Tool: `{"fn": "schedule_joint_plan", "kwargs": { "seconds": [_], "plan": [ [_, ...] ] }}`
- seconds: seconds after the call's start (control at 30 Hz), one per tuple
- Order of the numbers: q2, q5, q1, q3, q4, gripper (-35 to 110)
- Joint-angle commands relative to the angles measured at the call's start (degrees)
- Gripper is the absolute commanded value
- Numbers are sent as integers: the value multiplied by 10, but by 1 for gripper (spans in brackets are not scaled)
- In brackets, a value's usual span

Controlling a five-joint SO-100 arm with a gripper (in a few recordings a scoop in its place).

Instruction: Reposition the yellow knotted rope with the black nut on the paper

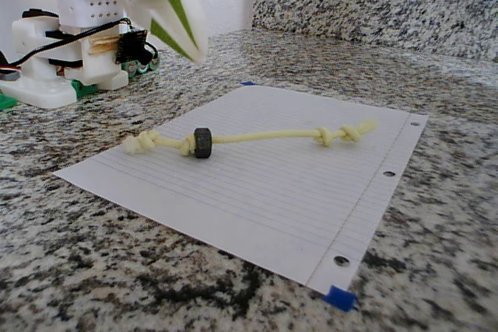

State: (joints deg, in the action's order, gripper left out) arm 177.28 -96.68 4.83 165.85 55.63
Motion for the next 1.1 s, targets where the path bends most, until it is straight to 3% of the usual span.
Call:
{"fn": "schedule_joint_plan", "kwargs": {
  "seconds": [0.0, 0.17, 0.47, 0.83, 1.07],
  "plan": [
    [-74, -12, 11, -71, -8, 1],
    [-205, -62, 29, -186, 17, 1],
    [-418, -104, 87, -292, 48, 27],
    [-627, -99, 157, -437, 188, 32],
    [-679, -98, 170, -450, 190, 32]
  ]
}}
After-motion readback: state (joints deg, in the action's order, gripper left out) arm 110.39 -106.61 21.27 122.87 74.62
